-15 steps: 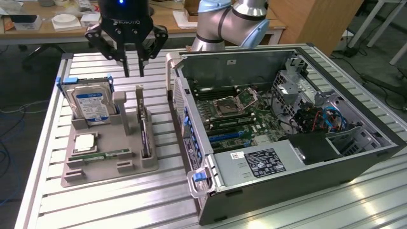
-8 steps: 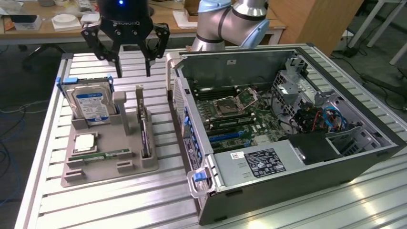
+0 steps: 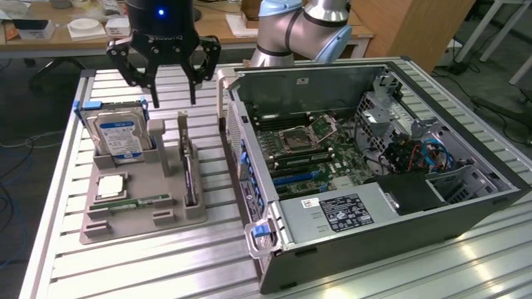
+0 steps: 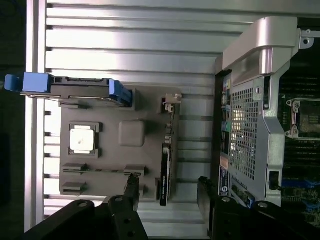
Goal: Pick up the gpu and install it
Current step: 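Pick up the gpu and move the gpu toward the slot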
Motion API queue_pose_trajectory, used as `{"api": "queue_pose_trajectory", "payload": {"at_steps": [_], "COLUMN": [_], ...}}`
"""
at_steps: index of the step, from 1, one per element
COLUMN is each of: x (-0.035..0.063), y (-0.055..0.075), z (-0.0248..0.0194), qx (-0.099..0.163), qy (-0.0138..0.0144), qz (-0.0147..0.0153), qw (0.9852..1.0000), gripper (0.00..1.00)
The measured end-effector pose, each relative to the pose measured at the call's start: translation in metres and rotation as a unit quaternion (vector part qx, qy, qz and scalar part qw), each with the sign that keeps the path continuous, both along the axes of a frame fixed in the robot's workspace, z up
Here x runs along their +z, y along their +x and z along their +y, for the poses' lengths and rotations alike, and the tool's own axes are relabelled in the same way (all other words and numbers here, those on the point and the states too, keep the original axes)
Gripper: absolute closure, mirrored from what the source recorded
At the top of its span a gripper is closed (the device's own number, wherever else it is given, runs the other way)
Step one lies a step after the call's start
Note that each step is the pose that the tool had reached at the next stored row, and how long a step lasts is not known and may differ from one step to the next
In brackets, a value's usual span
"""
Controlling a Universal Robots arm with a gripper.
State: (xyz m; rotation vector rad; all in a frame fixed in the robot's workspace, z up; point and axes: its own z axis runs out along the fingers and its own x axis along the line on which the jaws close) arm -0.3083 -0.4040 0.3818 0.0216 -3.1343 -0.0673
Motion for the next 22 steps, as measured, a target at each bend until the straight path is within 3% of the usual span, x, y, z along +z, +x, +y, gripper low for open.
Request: {"api": "queue_pose_trajectory", "payload": {"at_steps": [6, 17, 22], "x": [-0.0105, -0.0305, -0.0384], "y": [0.000, 0.000, 0.000], "z": [-0.0002, -0.0047, -0.0059], "qx": [-0.021, -0.024, -0.024], "qy": [-0.0001, -0.0002, -0.0001], "qz": [-0.0026, -0.0027, -0.0060], "qw": [0.9998, 0.9997, 0.9997], "gripper": [0.41, 0.41, 0.41]}}
